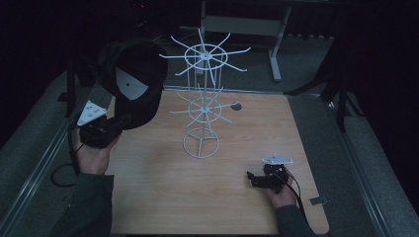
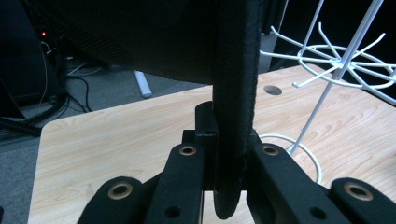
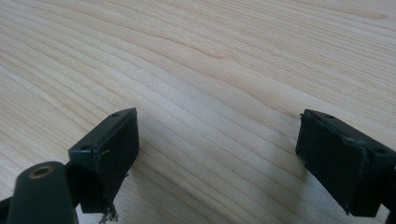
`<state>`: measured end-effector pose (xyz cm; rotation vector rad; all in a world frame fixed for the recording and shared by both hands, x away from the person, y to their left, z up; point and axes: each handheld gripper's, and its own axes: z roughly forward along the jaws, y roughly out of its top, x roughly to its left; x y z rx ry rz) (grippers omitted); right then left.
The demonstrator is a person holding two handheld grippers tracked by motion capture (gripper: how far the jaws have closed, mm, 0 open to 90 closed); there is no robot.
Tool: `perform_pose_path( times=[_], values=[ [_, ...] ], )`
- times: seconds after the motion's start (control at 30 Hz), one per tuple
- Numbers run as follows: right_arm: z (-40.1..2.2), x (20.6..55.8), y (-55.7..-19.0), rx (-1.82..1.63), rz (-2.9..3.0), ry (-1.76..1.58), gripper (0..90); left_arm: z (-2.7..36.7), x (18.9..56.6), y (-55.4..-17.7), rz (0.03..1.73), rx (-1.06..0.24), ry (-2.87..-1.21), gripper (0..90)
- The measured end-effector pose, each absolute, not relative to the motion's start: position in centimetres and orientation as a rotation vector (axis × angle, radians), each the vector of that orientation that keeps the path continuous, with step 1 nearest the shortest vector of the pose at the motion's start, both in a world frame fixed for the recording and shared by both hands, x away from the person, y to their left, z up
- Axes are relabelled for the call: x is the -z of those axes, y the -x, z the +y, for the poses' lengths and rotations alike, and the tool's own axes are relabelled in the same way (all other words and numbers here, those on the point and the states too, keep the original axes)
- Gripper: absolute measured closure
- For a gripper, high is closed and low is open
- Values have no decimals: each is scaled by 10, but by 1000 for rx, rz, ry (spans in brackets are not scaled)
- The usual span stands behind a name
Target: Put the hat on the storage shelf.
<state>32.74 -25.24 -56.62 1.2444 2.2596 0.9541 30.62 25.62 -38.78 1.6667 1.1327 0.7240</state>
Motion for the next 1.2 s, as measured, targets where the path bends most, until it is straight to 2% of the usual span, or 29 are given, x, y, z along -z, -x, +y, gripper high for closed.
perform_pose_path(
  times=[1.2],
  values=[
    [-252, 566, -327, -954, 2260, -1245, 131, 243, 383, -297, 1065, -778, -1649, 867]
  ],
)
